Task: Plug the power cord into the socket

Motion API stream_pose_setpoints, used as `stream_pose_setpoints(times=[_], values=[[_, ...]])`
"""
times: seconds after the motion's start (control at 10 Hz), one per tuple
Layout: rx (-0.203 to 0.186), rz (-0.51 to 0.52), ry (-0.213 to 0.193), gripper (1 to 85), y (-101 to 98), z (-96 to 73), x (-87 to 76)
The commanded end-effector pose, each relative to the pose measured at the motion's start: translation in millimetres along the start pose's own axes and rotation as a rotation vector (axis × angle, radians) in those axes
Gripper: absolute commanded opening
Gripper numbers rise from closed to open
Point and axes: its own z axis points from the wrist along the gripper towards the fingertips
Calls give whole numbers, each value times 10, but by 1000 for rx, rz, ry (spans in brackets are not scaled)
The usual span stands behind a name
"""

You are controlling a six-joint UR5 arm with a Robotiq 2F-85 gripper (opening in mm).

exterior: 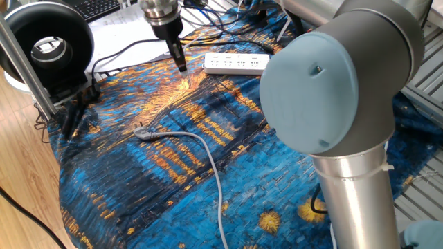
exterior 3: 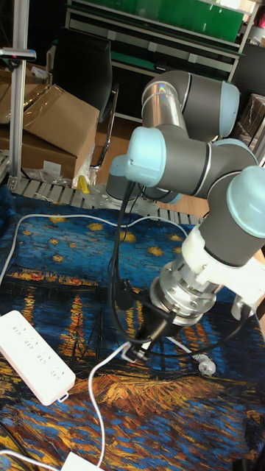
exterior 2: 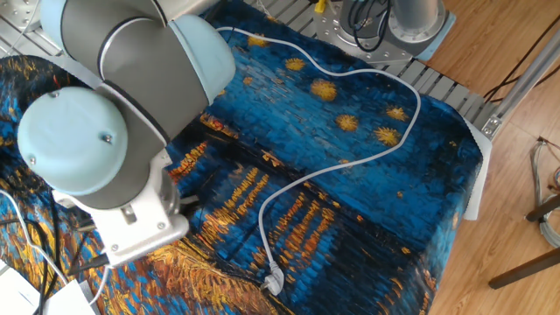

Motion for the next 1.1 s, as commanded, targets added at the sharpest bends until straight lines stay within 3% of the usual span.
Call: stream_pose_setpoints(times=[0.0, 0.1, 0.3, 0.4, 0.5, 0.6, 0.7, 1.0], values=[[74, -21, 60, 13, -232, 62, 306], [91, -30, 50, 13, -278, 73, 292], [55, 53, 59, 13, -179, 79, 322], [59, 117, 56, 13, -183, 79, 319], [74, 155, 49, 13, -221, 77, 307], [128, 153, 67, 13, -356, 60, 363], [118, 143, 55, 13, -363, 64, 468], [116, 89, 47, 13, -485, 119, 1006]])
